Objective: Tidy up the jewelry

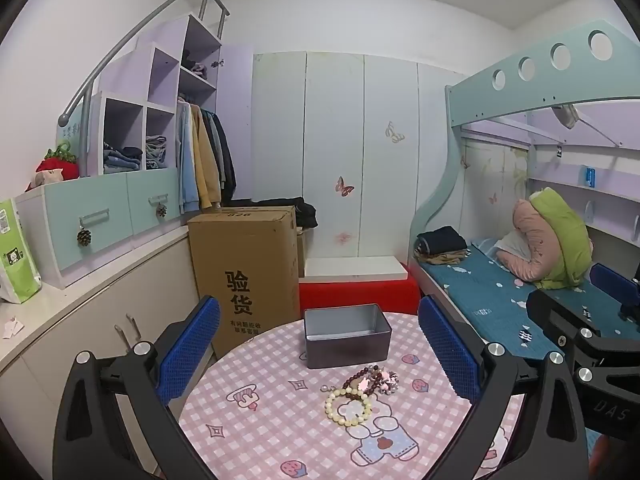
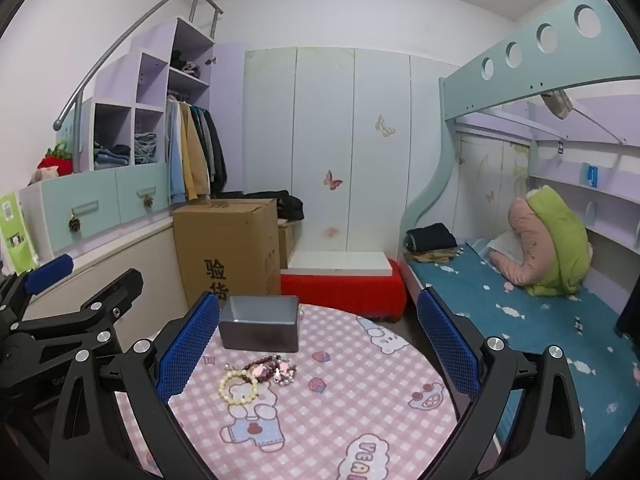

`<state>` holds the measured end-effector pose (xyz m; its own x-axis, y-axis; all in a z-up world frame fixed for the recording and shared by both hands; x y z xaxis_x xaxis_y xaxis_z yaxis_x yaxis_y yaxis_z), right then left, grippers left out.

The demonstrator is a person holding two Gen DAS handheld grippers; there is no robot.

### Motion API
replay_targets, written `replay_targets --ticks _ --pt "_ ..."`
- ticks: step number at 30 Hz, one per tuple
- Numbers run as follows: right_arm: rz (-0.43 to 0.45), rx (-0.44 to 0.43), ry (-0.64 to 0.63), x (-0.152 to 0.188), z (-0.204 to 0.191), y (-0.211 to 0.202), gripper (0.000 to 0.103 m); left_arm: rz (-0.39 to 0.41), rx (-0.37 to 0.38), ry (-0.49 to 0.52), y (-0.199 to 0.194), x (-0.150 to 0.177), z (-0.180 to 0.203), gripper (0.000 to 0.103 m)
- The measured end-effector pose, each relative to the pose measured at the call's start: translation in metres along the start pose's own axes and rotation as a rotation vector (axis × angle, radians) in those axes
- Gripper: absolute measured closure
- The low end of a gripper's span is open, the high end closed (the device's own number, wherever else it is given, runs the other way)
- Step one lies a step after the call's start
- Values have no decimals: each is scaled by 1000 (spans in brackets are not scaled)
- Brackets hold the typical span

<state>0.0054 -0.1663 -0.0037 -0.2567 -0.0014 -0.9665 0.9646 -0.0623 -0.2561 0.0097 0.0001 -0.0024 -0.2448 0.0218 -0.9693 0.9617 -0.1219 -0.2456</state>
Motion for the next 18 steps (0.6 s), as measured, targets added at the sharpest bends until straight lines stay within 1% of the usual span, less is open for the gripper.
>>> replay_targets --ticks 18 --pt "-7 1 -3 2 0 1 7 -4 2 -4 0 0 0 7"
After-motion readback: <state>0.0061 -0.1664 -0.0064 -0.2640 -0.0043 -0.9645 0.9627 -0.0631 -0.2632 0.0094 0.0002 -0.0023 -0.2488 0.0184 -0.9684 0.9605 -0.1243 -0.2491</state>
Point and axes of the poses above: each gripper's, at about its wrist camera, not at the fingertips, and y roughly the way its jaws point, z to its right, x to its underside, the point moved 1 cm from there along y, roughly the way its jaws point, and after that the axes turned 7 degrees about x, right-handed, at the moved point
